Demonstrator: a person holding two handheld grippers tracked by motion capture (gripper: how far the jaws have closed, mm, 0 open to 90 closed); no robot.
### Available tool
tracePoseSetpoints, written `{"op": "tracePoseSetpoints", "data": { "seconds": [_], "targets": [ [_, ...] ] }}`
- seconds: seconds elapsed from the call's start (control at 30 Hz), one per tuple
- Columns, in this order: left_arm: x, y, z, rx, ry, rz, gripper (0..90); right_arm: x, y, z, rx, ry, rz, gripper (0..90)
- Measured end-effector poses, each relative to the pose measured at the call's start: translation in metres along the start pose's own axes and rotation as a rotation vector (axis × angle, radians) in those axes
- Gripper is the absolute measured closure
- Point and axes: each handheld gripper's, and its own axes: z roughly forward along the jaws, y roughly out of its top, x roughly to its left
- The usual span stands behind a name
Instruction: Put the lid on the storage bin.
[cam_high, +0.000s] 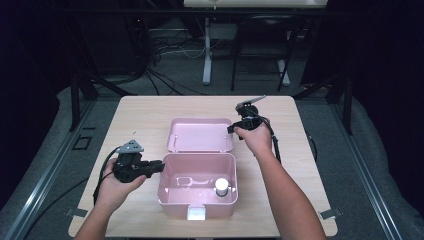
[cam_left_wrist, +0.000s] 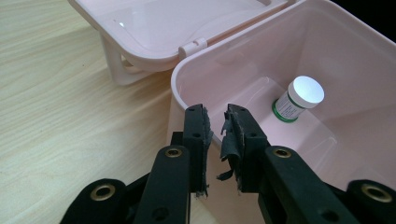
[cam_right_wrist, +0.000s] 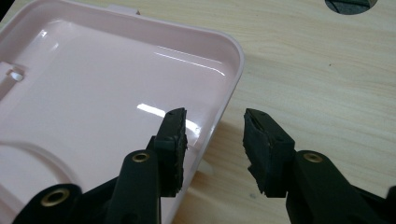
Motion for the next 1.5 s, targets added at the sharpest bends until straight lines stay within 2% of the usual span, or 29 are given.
{"op": "tracePoseSetpoints", "data": {
  "seconds": [0.4,0.57,0.67,0.83,1.03,1.27,1.5],
  "targets": [
    [0.000,-0.001,0.000,-0.002,0.003,-0.003,78.5,-0.003,0.000,0.020,0.026,0.002,0.070,61.3],
    [-0.001,-0.001,0.000,-0.006,0.005,-0.006,78.5,-0.003,0.001,0.022,0.026,0.028,0.107,68.2],
    [0.000,-0.001,0.000,-0.006,0.002,-0.009,78.6,-0.003,0.001,0.022,0.025,0.019,0.123,72.9],
    [-0.001,-0.001,0.000,-0.005,0.004,-0.006,78.7,-0.002,0.002,0.021,0.024,0.004,0.127,75.2],
    [-0.001,-0.001,0.000,-0.007,0.002,-0.011,78.8,0.004,0.004,0.019,0.022,-0.042,0.133,78.4],
    [-0.001,-0.001,0.000,-0.009,0.000,-0.009,78.8,0.006,0.006,0.016,0.007,-0.050,0.146,80.1],
    [-0.001,-0.001,0.000,-0.008,0.002,-0.008,78.8,0.008,0.006,0.012,-0.013,-0.052,0.139,81.1]
  ]
}}
